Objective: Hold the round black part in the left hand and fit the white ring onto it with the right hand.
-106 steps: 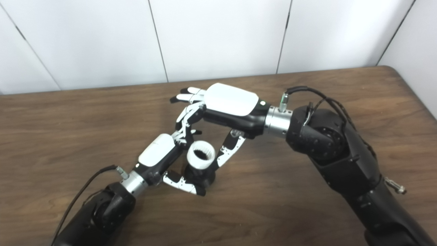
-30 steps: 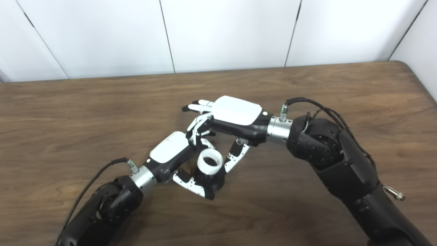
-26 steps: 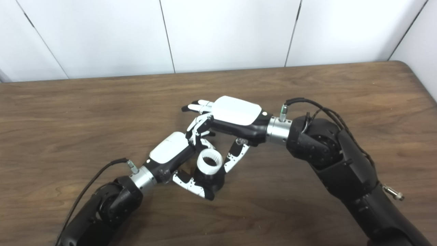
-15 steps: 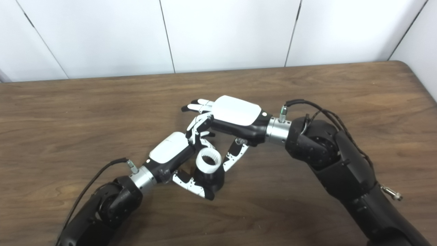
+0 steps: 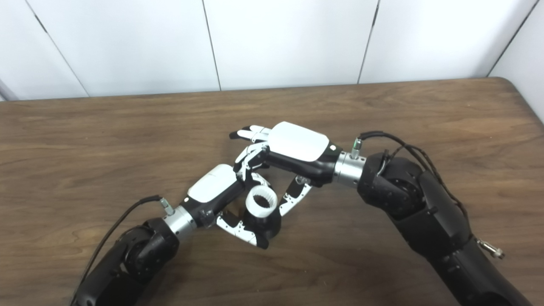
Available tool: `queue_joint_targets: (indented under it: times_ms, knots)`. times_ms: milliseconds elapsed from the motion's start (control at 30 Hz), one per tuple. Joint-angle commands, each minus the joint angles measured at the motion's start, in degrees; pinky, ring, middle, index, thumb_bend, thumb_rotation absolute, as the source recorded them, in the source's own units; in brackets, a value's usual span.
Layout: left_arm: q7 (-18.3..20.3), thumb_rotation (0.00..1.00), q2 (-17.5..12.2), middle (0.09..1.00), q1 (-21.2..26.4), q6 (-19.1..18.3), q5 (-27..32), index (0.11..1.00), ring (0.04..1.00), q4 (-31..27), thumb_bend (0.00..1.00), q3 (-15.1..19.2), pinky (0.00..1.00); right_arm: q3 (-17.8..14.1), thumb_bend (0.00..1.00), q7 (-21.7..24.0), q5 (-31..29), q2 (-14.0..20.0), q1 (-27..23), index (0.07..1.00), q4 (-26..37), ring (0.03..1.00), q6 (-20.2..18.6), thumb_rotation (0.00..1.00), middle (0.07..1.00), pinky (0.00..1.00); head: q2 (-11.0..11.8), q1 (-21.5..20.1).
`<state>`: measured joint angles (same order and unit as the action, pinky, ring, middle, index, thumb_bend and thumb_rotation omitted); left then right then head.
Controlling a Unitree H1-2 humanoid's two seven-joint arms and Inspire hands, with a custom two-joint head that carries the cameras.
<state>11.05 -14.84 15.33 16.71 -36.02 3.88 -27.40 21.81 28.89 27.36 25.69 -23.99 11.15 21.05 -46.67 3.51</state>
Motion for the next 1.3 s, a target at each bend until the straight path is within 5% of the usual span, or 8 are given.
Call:
queue_joint_targets:
  times_ms: [0,667,1267]
  knots:
    - [0.8,0.06,0.6,0.763,1.4,1.0,-1.2,0.482,0.934,-1.6,0.52,-0.8,1.00,1.3,0.52,0.9,0.5,-0.5,-0.5,0.480,1.4,0.978,0.9,0.13,0.756,0.99,-0.1,0.0]
    - [-0.3,0.06,0.8,0.803,1.4,2.4,-0.1,0.481,0.937,-0.8,0.52,-0.4,1.00,2.2,0.52,-3.0,3.5,-0.4,2.0,0.480,0.5,0.968,5.2,0.13,0.756,0.96,0.0,0.3]
    - [-0.4,0.06,1.7,0.732,1.2,2.7,0.5,0.482,0.910,0.2,0.52,0.2,1.00,-4.1,0.52,-5.5,8.5,-0.8,6.4,0.480,7.0,0.935,-3.4,0.13,0.720,0.94,0.5,-0.5]
